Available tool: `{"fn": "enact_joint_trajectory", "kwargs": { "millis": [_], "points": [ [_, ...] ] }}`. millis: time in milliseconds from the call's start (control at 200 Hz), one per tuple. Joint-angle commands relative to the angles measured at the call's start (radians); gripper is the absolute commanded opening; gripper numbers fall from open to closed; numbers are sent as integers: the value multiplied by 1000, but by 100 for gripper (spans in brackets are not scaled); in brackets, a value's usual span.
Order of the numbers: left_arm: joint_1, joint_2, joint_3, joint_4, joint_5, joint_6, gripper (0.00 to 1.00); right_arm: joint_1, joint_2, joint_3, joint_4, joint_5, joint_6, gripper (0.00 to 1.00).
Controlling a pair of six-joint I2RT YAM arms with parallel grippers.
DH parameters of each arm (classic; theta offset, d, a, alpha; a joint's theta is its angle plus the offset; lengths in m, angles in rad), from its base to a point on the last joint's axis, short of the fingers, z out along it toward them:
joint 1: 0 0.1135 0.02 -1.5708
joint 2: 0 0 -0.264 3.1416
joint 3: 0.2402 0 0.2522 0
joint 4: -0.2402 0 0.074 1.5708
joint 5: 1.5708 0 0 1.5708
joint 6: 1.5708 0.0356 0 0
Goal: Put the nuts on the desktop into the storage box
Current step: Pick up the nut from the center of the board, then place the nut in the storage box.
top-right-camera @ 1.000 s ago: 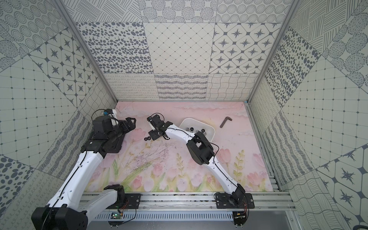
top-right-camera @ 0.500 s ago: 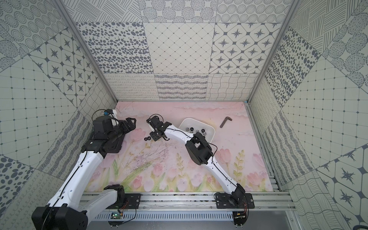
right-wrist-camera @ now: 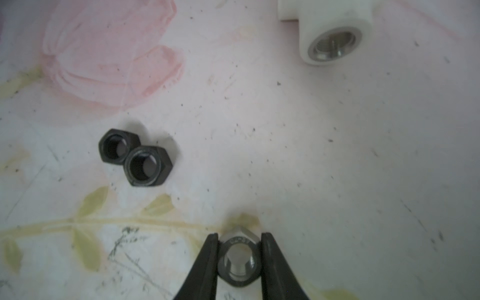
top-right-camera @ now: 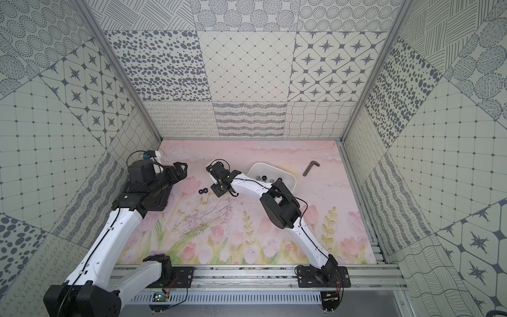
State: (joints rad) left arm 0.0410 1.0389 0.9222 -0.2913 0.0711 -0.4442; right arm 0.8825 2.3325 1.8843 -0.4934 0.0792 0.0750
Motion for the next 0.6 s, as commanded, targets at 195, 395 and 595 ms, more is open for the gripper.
{"fn": "enact_joint_trajectory", "kwargs": {
  "millis": [195,395,595],
  "points": [
    [2,1,-1,36,1,9,99,-152,-397,-356,162,139,72,23],
    [2,4,0,37,4,8,99,-279,-481,-495,150,165,89,23],
    [1,7,5,37,6,9,99,-339,-440,-523,128,172,80,23]
  ]
}}
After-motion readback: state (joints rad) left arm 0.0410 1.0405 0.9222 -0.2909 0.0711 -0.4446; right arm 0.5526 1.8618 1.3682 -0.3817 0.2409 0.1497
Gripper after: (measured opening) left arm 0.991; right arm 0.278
